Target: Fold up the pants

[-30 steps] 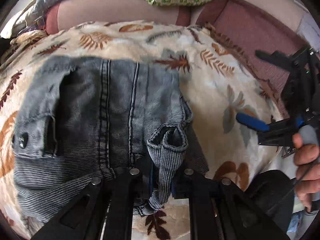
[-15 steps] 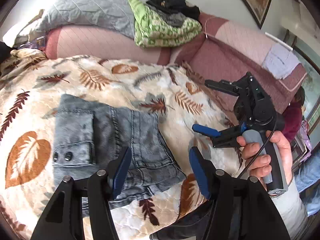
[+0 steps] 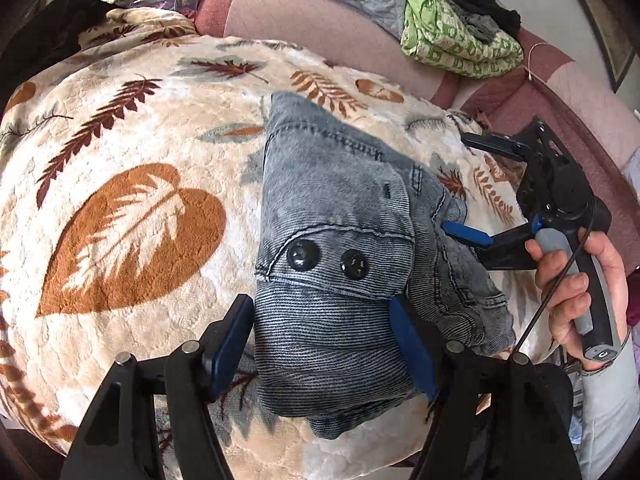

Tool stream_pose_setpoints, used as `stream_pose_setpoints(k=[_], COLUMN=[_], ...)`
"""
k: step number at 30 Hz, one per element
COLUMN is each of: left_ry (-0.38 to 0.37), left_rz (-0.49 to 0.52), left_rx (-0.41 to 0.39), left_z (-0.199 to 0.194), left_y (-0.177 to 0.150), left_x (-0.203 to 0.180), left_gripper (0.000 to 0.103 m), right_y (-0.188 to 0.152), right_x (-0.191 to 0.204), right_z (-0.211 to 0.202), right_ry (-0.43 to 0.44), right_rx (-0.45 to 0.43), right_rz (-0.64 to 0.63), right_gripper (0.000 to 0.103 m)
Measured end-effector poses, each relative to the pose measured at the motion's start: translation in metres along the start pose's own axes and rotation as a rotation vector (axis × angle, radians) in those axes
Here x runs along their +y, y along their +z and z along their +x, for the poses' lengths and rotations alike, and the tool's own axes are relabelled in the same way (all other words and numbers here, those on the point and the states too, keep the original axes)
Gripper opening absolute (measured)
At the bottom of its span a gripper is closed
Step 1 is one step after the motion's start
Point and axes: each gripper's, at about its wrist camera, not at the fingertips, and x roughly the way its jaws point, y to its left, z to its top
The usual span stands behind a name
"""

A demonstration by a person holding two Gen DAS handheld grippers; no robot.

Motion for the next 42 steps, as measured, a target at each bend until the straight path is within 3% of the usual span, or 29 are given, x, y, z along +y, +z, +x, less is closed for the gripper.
stream_pose_setpoints(k=[3,5,8,10,14,15,16,20,24,28,30,32,34,36,39,42], left_ry=[0.001,-0.022,0.003,0.012,-0.007,-0.008,-0.011,-0.02,-0.041,-0.015,-0.015,-0.01,-0.009,-0.005,0.043,0.104], left_rz=[0.057,0.094,0.124,0.103,0.077,0.075,0.076,0.072,0.048,0.066,0.063,0.056,0.057,0.066,0.069,0.075], left_rx=[-0.078,-0.117,-0.058,-0.028,-0.028,-0.026,-0.023,-0.014,0.0,0.025,0.053,0.036,-0.002,-0.053,-0.117,-0.07], left_z=[-0.022,-0.03,-0.012,-0.002,0.0,0.0,0.0,0.003,0.005,0.016,0.02,0.012,-0.001,-0.019,-0.036,-0.022], left_y=[0.002,0.001,-0.001,-0.007,-0.01,-0.01,-0.01,-0.012,-0.011,-0.008,-0.008,-0.007,-0.004,-0.001,0.003,0.001], left_x=[-0.007,-0.012,-0.014,-0.009,-0.003,-0.003,-0.002,-0.001,0.0,-0.01,-0.012,-0.011,-0.009,-0.008,-0.005,-0.002], left_gripper=[0.071,0.072,0.072,0.072,0.073,0.073,0.073,0.075,0.077,0.081,0.081,0.081,0.081,0.081,0.081,0.081], right_y=[-0.005,-0.002,0.008,0.008,0.005,0.004,0.002,-0.015,-0.025,-0.014,-0.013,-0.016,-0.011,-0.013,-0.034,-0.062], right_x=[0.018,0.021,0.011,0.008,0.015,0.019,0.023,0.055,0.09,0.072,0.048,0.053,0.056,0.063,0.072,0.062], right_z=[-0.03,-0.042,-0.034,-0.019,0.001,0.003,0.002,0.0,0.0,0.04,0.053,0.039,0.018,-0.009,-0.044,-0.044], right_ry=[-0.067,-0.191,-0.302,-0.373,-0.488,-0.526,-0.557,-0.651,-0.733,-0.871,-0.857,-0.809,-0.748,-0.665,-0.467,-0.215], right_rx=[-0.059,-0.096,-0.069,-0.024,-0.008,-0.013,-0.024,-0.051,-0.157,-0.125,-0.074,-0.115,-0.123,-0.175,-0.186,-0.088], right_rz=[-0.117,-0.177,-0.21,-0.255,-0.366,-0.393,-0.43,-0.615,-0.775,-0.82,-0.769,-0.738,-0.665,-0.604,-0.541,-0.433], right_gripper=[0.098,0.098,0.094,0.069,0.044,0.025,0.018,0.013,0.012,0.013,0.015,0.017,0.036,0.038,0.039,0.049])
